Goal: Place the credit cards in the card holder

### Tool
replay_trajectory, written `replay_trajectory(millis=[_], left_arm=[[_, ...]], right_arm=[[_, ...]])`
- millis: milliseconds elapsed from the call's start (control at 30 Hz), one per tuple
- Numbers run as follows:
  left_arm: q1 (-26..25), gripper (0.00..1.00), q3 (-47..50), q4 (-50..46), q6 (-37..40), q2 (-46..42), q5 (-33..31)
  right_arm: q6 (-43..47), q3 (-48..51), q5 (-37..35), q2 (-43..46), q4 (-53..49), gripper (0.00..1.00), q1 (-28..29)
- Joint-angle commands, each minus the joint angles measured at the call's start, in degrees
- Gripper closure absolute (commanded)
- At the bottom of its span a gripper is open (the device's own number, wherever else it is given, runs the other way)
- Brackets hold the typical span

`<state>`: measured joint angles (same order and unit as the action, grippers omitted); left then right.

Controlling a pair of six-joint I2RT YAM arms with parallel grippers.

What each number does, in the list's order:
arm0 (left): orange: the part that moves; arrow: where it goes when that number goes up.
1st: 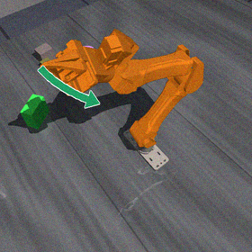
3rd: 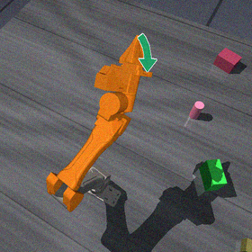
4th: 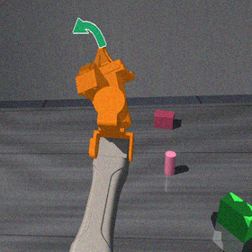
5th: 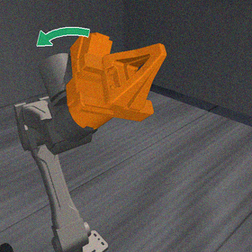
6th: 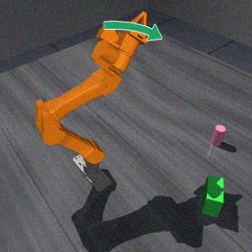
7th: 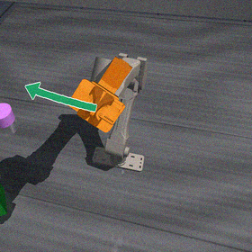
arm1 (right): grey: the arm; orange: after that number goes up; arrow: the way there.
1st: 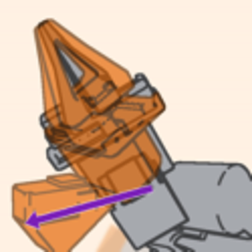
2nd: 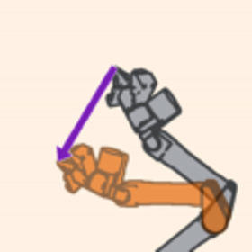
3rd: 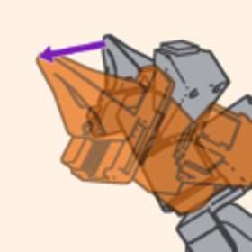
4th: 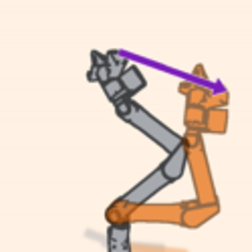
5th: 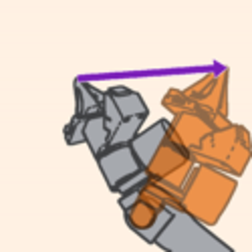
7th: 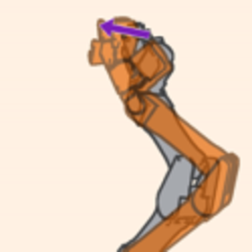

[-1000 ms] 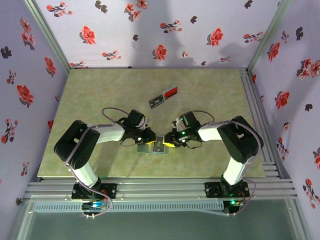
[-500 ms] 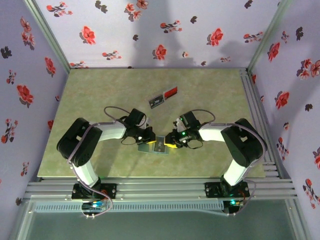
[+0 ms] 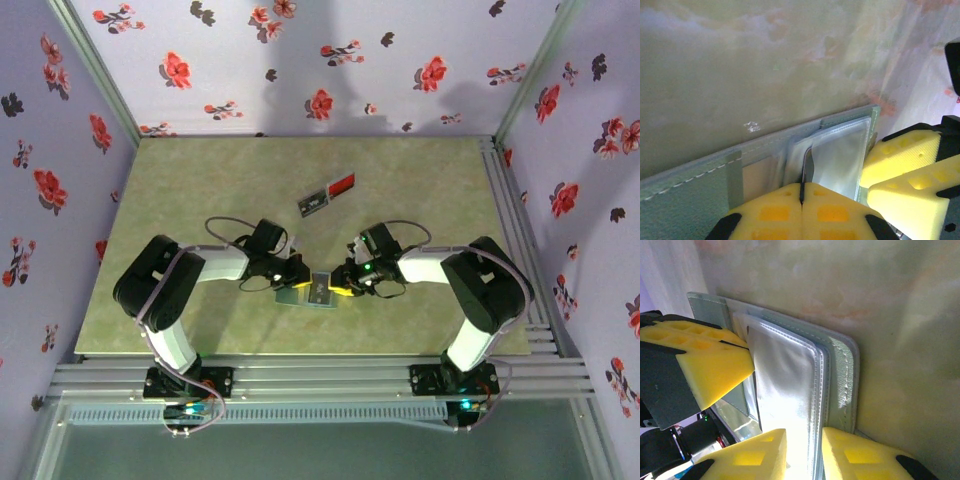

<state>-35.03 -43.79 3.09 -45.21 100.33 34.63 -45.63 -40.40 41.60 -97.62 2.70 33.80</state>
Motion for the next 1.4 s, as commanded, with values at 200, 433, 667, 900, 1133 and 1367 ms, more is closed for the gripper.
replay_trajectory(millis=[200,433,667,900,1133,1367], left_arm=[[-0.1,1.0,4.0,1.8,-1.2,4.0,-2.8],[-0.1,1.0,4.3,2.4,-1.2,4.0,-2.6],[-0.1,1.0,4.7,3.4,-1.4,4.2,-2.0],[0.0,1.0,4.6,3.8,-1.7,3.2,-0.8],[0.0,0.8,5.1,5.1,-2.8,-0.9,-1.2],[0.0,0.71,2.3,-0.1,-0.7,-4.0,-0.9]], right_arm=[[-0.9,0.6,-0.2,-1.8,-0.7,0.78,1.0],[-0.8,0.7,-0.4,-0.7,-1.2,0.78,1.0],[-0.8,0.9,-0.4,-0.4,-1.2,0.84,0.9],[-1.2,1.3,-0.1,-0.1,-0.3,0.84,1.0],[-1.5,1.7,1.3,1.0,1.5,0.87,1.0],[-1.7,2.3,2.3,1.4,3.9,0.87,1.0]])
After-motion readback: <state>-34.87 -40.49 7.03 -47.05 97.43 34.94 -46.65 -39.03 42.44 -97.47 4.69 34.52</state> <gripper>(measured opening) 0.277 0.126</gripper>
